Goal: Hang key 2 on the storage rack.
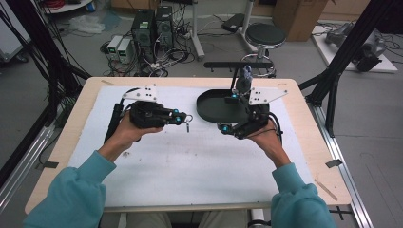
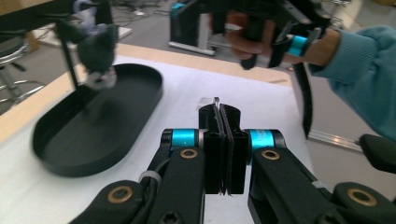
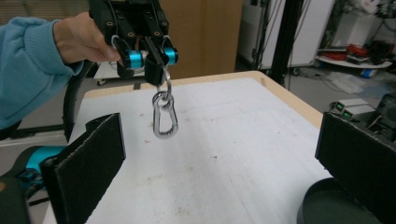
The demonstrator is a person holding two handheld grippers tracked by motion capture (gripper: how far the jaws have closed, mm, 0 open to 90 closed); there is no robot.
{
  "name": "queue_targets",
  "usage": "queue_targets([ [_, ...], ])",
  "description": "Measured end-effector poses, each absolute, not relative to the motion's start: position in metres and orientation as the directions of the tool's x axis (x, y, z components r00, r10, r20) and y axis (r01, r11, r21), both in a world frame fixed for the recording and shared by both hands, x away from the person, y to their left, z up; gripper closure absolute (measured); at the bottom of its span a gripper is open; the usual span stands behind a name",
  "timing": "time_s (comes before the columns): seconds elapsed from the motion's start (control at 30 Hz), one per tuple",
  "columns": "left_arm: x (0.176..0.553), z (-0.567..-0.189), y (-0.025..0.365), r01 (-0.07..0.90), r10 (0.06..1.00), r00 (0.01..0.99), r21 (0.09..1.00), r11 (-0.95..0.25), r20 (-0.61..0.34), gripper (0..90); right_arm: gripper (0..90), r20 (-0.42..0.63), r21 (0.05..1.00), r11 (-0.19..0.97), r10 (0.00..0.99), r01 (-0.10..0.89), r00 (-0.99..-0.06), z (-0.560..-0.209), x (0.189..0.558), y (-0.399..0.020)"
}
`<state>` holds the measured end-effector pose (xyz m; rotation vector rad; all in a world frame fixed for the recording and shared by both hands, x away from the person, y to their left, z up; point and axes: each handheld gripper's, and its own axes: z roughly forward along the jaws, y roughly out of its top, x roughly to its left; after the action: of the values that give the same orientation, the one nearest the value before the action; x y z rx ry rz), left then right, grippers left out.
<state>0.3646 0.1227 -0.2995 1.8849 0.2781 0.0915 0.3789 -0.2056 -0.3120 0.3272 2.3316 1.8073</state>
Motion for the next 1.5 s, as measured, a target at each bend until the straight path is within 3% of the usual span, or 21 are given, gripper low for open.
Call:
queue_targets([
  [0.17,0.364,-0.299,0.113,0.134,0.208,0.975,0.949,-0.285,-0.075,88.3,1.1,0.0,0.961,0.268,0.227,0.063,-0.974,-0.309,0.381,-0.196],
  [0.4,0.362,-0.3,0.105,0.123,0.184,0.98,0.95,-0.287,-0.072,88.3,9.0,0.008,0.955,0.291,0.141,0.049,-0.99,-0.31,0.386,-0.184],
  [0.57,0.361,-0.301,0.103,0.132,0.18,0.98,0.945,-0.3,-0.079,88.3,32.3,0.029,0.951,0.305,0.061,0.046,-0.998,-0.309,0.388,-0.179],
  [0.7,0.362,-0.301,0.102,0.127,0.174,0.982,0.945,-0.303,-0.076,88.3,43.0,0.035,0.946,0.321,0.015,0.038,-0.999,-0.309,0.387,-0.177],
  [1.5,0.36,-0.304,0.097,0.107,0.146,0.987,0.942,-0.317,-0.063,88.3,85.3,0.017,0.926,0.377,-0.053,-0.005,-0.998,-0.309,0.386,-0.173],
])
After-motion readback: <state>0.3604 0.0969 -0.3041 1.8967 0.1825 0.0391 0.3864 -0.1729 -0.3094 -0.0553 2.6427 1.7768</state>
